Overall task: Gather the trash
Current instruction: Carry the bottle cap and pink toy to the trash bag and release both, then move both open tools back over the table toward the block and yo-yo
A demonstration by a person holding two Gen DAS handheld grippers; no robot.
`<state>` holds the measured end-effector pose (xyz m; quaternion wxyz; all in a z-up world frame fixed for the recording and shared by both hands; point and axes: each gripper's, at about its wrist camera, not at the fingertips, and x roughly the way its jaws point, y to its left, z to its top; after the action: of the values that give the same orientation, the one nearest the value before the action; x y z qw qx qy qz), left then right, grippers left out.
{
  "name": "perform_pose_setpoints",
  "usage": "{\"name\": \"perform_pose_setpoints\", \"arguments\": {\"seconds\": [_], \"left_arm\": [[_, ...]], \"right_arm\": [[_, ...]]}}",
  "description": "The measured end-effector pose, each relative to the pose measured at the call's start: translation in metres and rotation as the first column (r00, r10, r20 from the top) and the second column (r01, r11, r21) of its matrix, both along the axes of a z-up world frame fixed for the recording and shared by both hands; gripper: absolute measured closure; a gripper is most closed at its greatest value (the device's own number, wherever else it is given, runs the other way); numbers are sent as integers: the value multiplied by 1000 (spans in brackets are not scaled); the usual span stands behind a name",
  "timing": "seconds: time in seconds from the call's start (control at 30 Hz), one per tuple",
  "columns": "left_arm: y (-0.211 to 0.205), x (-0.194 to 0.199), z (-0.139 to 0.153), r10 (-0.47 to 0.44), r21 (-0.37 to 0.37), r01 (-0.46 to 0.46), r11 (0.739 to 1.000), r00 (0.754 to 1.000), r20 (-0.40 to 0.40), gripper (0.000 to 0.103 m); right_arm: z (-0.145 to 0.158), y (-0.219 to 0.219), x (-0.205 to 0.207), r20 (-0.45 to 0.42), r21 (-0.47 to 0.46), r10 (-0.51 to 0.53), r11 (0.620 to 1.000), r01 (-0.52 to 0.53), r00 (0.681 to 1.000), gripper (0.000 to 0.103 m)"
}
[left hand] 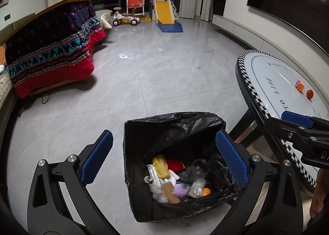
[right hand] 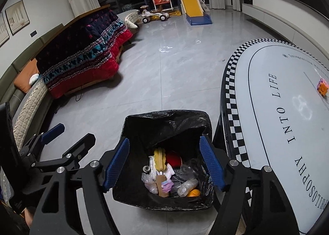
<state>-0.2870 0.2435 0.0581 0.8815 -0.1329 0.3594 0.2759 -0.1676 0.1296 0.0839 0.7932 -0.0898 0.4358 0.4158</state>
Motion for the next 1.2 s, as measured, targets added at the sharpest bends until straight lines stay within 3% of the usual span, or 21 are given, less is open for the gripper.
{"name": "perform_pose_setpoints", "arguments": {"seconds": [0.33, 0.7, 1.2], "left_arm": [[-9, 17, 5, -39, 3, 39, 999, 999, -8, 6], [-41, 72, 14, -151, -1, 151, 989, 988, -29, 6], [-131, 186, 27, -382, -7, 382, 924, 923, -53, 6]], "right_arm": [[14, -21, 11, -10, 48, -23, 999, 24, 1000, 31], [30, -68, 50, -9, 93, -116, 989, 116, 993, 31], [32, -184, 136, -17, 105, -366, 925, 365, 931, 31]]}}
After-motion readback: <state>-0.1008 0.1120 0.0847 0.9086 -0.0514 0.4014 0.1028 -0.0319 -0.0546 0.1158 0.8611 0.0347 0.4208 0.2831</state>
